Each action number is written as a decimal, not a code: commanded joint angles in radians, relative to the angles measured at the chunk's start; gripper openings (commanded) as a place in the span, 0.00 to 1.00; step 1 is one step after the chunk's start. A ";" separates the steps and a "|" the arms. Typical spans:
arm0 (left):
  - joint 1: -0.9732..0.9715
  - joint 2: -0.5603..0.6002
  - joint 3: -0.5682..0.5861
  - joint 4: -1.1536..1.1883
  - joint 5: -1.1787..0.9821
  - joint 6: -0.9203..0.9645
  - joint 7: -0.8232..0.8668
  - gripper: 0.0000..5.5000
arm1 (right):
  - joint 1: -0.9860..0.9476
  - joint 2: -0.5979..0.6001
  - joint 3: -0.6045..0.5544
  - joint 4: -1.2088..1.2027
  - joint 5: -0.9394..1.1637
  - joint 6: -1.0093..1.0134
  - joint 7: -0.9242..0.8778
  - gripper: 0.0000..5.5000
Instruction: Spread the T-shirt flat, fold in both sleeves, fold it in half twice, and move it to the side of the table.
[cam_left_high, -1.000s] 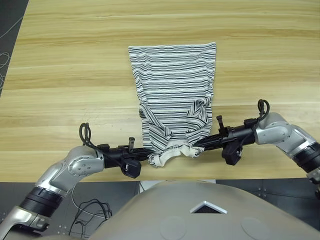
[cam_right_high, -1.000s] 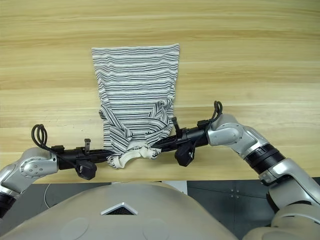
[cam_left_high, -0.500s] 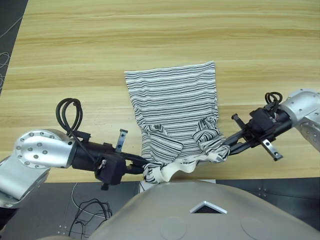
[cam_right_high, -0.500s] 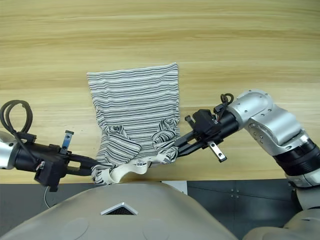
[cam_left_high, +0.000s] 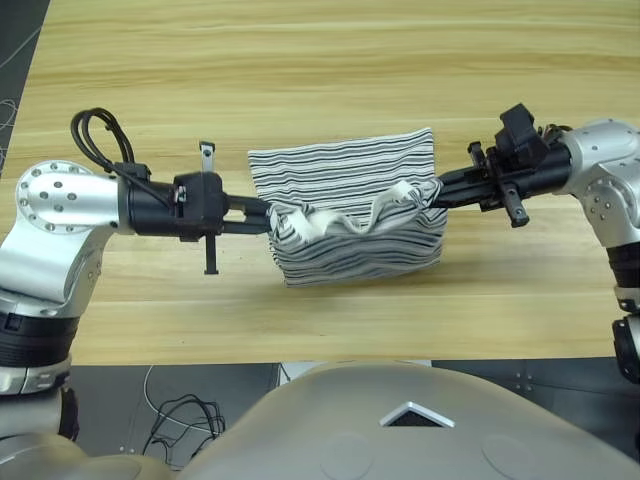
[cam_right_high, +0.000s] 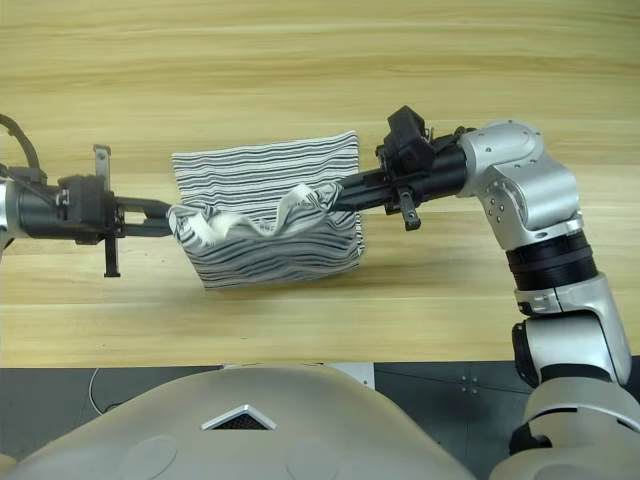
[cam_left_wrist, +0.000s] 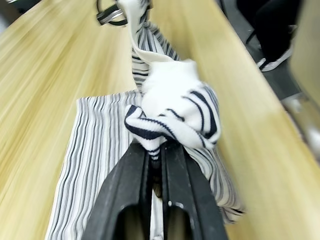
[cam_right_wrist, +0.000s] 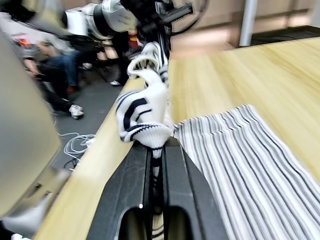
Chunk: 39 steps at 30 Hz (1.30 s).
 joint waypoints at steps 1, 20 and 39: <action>-0.149 -0.118 -0.057 0.291 0.133 -0.048 -0.003 0.02 | -0.091 0.107 -0.017 0.251 -0.137 -0.134 -0.012 0.02; -0.472 -0.372 -0.020 1.133 0.372 -0.175 0.066 0.27 | -0.324 0.338 -0.133 0.990 -0.534 -0.550 -0.324 0.29; -0.039 -0.222 -0.201 0.221 0.561 -0.224 0.043 0.27 | -0.307 0.309 0.040 1.069 -0.925 -0.773 -0.612 0.29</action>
